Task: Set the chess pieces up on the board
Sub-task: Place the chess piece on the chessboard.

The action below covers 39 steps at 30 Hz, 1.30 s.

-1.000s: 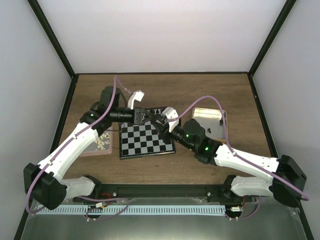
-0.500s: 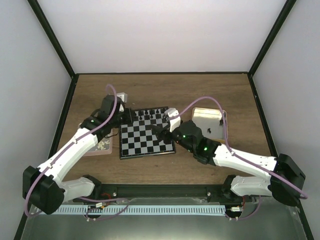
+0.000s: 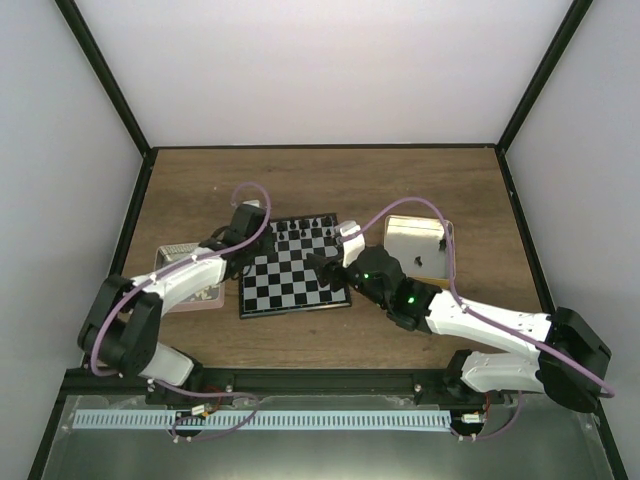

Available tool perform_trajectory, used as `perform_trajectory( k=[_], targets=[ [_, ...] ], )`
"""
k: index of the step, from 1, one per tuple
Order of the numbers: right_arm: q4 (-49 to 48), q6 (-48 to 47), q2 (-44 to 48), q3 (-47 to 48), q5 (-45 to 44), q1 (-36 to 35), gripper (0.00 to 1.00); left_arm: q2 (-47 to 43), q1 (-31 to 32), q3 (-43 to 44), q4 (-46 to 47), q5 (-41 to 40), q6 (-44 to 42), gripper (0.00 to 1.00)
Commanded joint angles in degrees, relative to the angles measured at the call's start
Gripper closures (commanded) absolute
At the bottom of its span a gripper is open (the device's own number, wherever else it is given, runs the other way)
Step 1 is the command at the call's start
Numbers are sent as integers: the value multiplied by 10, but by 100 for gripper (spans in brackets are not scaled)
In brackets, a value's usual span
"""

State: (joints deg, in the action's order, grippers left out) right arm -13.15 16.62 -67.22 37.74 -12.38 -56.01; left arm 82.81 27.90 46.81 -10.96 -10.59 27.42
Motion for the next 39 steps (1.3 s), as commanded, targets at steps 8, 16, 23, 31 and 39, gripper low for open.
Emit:
perform_trajectory(
  k=[8,16,23,31,39],
  targets=[
    [10,27,5,-6,-21,3,24,118,0,16,118,-10,-16,96],
    [14,33,4,-5,-27,3,24,163,-1,26,140,-36,-22,96],
    [22,36,7,-4,-27,3,24,197,-1,38,136,-47,-16,96],
    [21,40,7,-4,-27,4,23,177,-1,22,129,-34,-11,86],
    [20,36,2,3,-29,3,23,130,-1,5,117,-11,-11,77]
  ],
)
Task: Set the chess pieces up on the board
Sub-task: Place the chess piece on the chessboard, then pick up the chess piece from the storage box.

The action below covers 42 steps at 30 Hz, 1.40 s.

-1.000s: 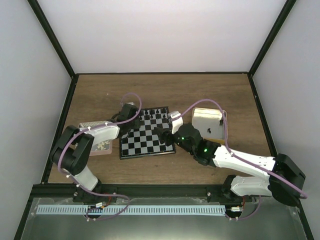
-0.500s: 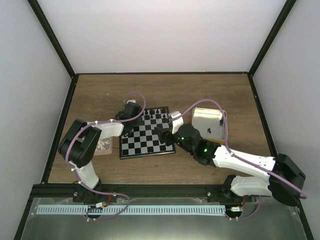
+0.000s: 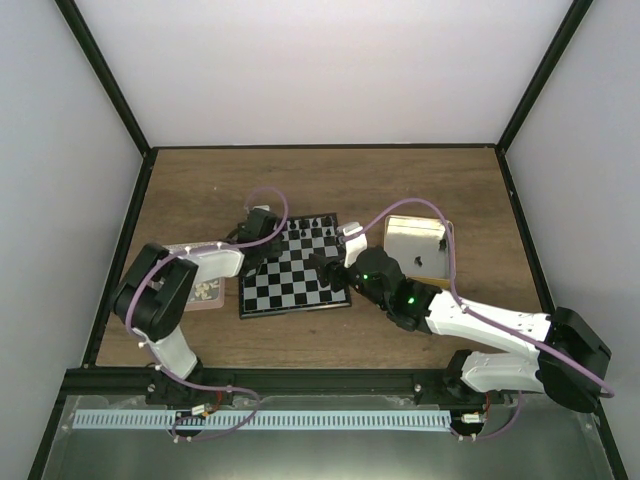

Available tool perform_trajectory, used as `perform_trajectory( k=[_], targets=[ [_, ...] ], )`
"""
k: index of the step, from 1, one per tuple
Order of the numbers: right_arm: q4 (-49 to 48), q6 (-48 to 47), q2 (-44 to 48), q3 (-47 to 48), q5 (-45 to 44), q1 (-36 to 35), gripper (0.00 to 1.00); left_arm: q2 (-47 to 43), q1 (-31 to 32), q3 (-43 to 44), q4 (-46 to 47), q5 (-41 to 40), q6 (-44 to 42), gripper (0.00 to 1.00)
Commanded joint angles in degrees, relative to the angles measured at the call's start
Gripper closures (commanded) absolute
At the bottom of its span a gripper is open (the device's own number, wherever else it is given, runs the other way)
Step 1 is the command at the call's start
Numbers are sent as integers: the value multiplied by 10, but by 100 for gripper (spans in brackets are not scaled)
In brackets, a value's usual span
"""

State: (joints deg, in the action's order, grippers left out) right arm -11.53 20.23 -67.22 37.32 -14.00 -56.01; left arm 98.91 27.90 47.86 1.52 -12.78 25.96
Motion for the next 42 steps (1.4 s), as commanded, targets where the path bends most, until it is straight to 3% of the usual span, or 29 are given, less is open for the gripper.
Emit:
perform_trajectory(
  k=[1,6,10,16,22,28,34,42],
  targets=[
    [4,1,2,8,-13,3,23,-35,0,-5,-10,11,3,77],
    [23,20,-1,22,-32,6,23,-69,-1,-1,-35,15,12,69],
    [117,92,-17,71,-79,35,24,-130,-1,-4,-61,-2,27,64],
    [273,208,-17,112,-68,153,27,-263,-2,-10,-93,-34,27,52],
    [351,232,-71,139,-31,266,27,-351,-2,0,-105,-25,13,43],
    [348,260,-135,161,-1,358,26,-369,-2,16,-123,3,9,41],
    [377,233,-167,152,-41,377,45,-378,-3,15,-140,13,8,41],
    [412,171,-207,127,-20,390,35,-371,-2,12,-130,21,6,41]
  ],
)
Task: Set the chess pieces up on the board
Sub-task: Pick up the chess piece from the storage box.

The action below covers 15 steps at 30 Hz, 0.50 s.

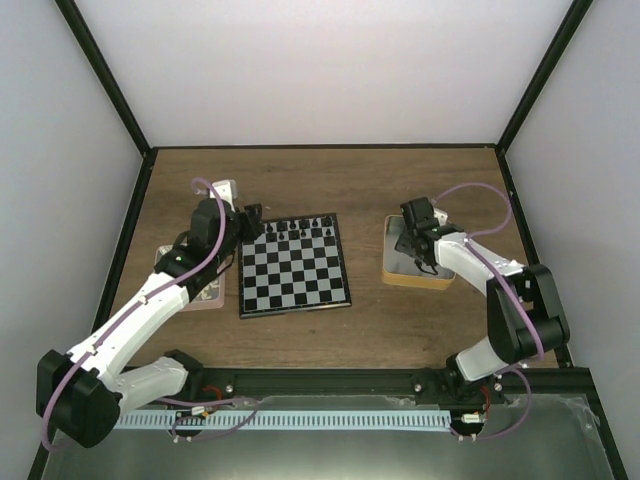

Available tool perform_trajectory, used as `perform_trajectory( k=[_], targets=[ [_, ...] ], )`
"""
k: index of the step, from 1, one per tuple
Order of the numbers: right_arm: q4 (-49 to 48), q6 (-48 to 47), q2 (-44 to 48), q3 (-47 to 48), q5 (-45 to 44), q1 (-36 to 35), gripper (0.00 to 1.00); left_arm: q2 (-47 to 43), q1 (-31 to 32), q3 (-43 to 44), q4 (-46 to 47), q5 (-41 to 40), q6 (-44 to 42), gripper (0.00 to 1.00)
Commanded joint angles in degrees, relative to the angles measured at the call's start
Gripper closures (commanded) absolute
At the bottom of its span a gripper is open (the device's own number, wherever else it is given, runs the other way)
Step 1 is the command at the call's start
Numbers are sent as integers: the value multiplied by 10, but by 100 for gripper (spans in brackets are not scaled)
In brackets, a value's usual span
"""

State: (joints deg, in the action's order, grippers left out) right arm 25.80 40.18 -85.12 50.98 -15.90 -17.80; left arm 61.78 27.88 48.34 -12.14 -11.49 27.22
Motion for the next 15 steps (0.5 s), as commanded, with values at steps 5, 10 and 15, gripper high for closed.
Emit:
perform_trajectory(
  k=[5,10,15],
  targets=[
    [23,-28,-44,-26,8,14,31,7,-3,8,14,12,-8,41],
    [6,-34,-63,-25,28,18,42,6,-2,9,12,9,-8,41],
    [-12,-37,-79,-21,29,20,54,4,-3,7,10,5,-7,41]
  ],
)
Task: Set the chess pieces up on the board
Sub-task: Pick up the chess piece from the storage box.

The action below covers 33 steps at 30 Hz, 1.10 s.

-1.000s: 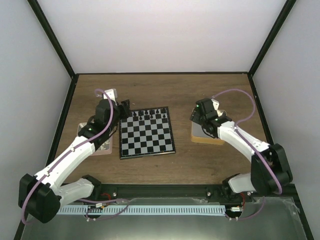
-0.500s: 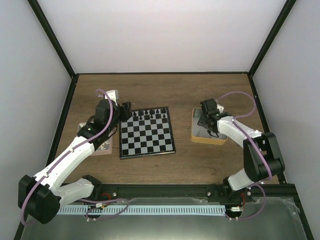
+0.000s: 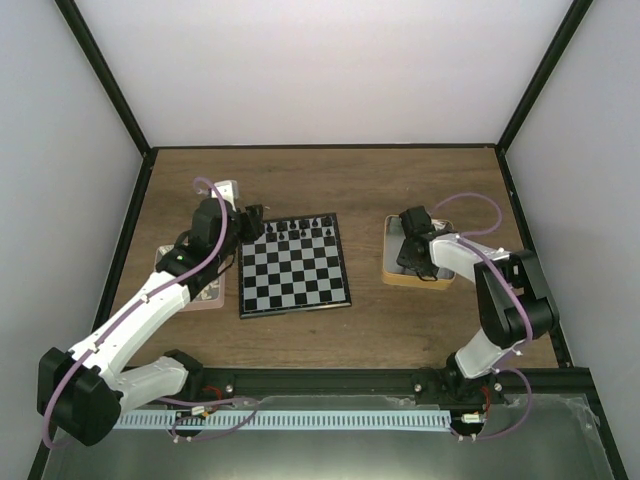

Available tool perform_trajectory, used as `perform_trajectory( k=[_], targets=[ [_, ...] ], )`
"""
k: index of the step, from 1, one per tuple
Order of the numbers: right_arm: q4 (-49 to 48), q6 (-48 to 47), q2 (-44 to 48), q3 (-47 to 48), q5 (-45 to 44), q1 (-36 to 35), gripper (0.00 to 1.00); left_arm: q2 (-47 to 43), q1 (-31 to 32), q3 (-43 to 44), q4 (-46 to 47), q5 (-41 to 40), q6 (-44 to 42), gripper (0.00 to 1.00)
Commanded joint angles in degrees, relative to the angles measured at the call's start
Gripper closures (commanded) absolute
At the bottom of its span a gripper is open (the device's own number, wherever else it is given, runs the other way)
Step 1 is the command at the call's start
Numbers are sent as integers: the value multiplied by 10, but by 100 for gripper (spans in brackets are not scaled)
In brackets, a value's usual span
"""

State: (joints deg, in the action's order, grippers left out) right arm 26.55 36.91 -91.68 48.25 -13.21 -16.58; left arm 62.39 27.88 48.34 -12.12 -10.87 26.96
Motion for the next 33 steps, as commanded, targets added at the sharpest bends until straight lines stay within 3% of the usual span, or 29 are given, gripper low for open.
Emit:
perform_trajectory(
  k=[1,15,33],
  targets=[
    [-25,-5,-17,6,2,10,56,-3,-2,8,10,-2,-4,41],
    [-59,-18,-39,23,3,20,80,0,-3,10,9,-1,-4,41],
    [-85,8,45,22,22,20,88,10,-2,6,32,55,-4,41]
  ],
)
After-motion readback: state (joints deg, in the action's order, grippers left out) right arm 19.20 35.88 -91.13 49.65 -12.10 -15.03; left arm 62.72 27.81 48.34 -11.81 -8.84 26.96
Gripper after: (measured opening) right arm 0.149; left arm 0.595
